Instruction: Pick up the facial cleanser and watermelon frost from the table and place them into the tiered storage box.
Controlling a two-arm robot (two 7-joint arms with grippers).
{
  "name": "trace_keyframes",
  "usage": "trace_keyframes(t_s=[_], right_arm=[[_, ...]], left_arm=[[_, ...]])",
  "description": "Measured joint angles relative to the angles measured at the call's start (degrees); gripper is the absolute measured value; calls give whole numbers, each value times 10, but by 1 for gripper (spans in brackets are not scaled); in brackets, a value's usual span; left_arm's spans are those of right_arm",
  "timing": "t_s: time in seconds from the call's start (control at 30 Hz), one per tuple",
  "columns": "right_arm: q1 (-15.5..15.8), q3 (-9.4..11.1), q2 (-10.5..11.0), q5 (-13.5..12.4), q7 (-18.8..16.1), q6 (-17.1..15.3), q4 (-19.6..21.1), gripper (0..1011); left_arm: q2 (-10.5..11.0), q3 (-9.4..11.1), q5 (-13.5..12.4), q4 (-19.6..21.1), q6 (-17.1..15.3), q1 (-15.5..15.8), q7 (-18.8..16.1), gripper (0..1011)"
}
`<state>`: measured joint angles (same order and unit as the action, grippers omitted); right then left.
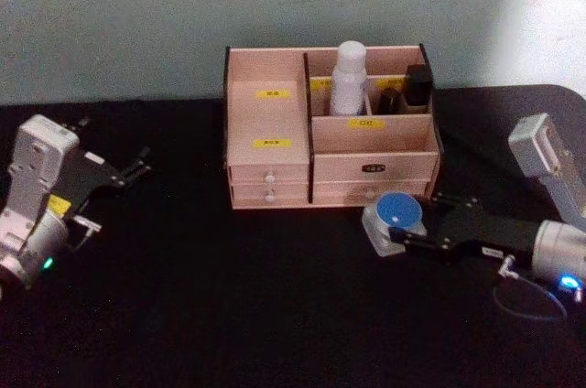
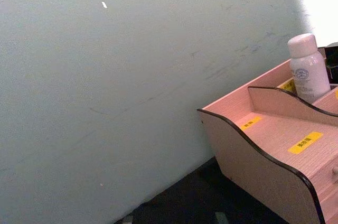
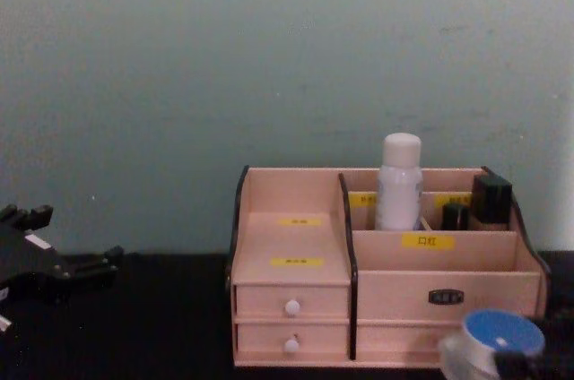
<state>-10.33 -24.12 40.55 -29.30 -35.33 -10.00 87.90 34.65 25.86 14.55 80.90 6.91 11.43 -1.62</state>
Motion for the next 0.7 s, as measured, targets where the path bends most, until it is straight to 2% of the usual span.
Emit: trace_keyframes(t_s=[0.4,0.7], right_arm=[[-86,-39,-41,15,-17,6,-18,689],[-158,-69,-87,28,-22,9,-60,689]], left_arm=[[0,0,0,0,0,0,0,1001],[0,0,0,0,0,0,0,1001]])
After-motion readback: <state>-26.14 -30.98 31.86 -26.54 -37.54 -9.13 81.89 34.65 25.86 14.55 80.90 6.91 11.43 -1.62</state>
